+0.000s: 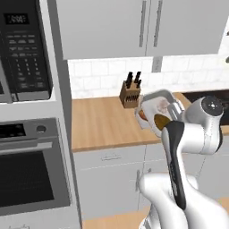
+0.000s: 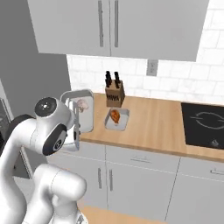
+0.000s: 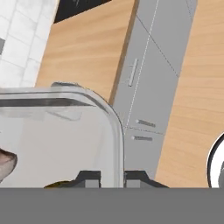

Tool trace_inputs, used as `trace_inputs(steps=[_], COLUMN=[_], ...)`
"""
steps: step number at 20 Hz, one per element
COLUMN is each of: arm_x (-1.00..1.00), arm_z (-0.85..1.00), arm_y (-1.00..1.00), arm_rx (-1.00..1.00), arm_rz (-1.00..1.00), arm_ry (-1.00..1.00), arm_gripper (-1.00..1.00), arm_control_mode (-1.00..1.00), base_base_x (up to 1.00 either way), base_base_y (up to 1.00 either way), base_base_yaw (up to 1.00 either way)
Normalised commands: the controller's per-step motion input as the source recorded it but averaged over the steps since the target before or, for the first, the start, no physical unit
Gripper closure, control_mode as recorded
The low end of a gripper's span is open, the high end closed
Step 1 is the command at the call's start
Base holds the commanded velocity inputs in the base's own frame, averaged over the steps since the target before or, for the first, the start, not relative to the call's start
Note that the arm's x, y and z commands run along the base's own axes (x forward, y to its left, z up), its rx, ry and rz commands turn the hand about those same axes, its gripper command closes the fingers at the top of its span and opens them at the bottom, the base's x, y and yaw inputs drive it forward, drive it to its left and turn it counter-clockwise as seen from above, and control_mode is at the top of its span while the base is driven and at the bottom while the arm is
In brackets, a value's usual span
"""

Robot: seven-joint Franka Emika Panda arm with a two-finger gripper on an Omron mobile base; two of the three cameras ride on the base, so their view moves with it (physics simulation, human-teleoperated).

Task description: Take the meat container that has the chicken drumstick and place it on the second highest rack of the freezer. Then take the vegetable container that has the garlic and avocado and place it on the highest rack of the freezer.

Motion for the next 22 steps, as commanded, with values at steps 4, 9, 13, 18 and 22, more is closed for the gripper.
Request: trace_inputs(steps=[4, 9, 13, 18, 22], arm_x=[0.00, 0.00, 0.00, 0.00, 0.00], arm_z=[0.00, 0.00, 0.00, 0.00, 0.00], arm_y=[0.00, 0.00, 0.00, 0.00, 0.00], arm_rx=[0.00, 0.00, 0.00, 0.00, 0.00], arm_rz=[0.00, 0.00, 0.00, 0.00, 0.00], arm_ry=[0.00, 0.00, 0.00, 0.00, 0.00], arm_gripper=[1.00, 1.00, 1.00, 1.00, 1.00], arm_control_mode=[1.00, 1.00, 1.00, 1.00, 1.00], base_base_x=[-0.49, -0.24, -0.14, -0.13, -0.31], base_base_y=[0.83, 1.00, 1.00, 1.00, 1.00], base_base_yaw=[0.15, 0.19, 0.18, 0.13, 0.10])
